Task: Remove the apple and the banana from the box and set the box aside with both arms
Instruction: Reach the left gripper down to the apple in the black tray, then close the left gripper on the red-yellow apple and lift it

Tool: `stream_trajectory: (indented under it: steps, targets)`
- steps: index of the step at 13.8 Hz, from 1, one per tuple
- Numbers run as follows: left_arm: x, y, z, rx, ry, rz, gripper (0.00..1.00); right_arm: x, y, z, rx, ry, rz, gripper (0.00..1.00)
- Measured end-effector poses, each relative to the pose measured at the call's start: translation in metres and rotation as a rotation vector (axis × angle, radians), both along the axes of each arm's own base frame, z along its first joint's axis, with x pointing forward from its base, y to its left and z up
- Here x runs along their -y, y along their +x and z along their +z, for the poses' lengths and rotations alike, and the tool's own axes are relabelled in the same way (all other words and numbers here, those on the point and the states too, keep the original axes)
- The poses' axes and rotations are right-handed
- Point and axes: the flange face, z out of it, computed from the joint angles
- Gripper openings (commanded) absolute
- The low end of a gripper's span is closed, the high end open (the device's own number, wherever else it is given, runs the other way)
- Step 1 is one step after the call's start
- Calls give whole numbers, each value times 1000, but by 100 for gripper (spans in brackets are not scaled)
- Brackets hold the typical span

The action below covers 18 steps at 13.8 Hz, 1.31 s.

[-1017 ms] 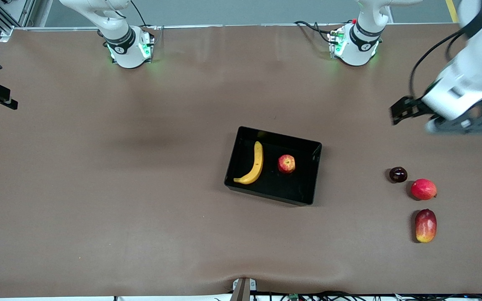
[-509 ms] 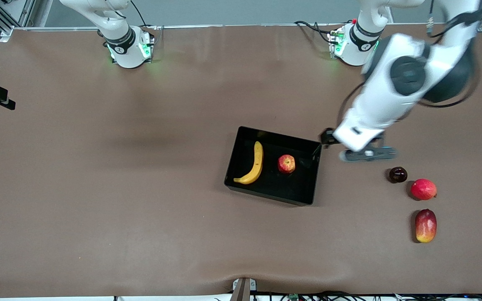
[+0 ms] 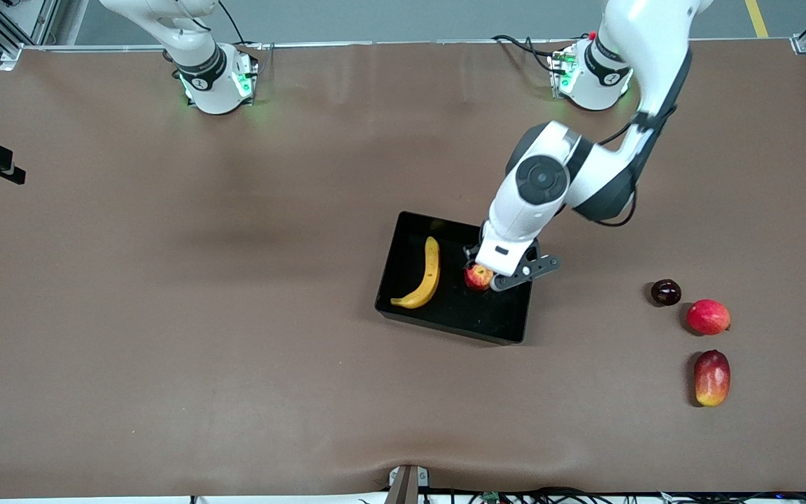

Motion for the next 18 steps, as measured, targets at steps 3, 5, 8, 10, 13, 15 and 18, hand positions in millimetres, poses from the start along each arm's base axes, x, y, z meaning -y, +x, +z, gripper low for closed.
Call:
stream_trajectory:
  steps: [3, 5, 8, 10, 13, 15, 18]
  targets:
    - [1, 3, -40, -25, 0, 86, 100, 0, 0, 0, 0, 0, 0, 100]
    - [2, 3, -54, -32, -3, 134, 100, 0, 0, 0, 0, 0, 0, 100]
    - [4, 1, -72, -47, 1, 159, 100, 0, 0, 0, 0, 0, 0, 100]
    - [5, 1, -83, -44, -6, 163, 100, 0, 0, 0, 0, 0, 0, 100]
    - [5, 3, -98, -34, -22, 181, 30, 0, 0, 0, 0, 0, 0, 100]
    - [5, 3, -100, -32, -24, 187, 0, 0, 0, 0, 0, 0, 0, 100]
    - [7, 9, -91, -15, -36, 189, 0, 0, 0, 0, 0, 0, 0, 100]
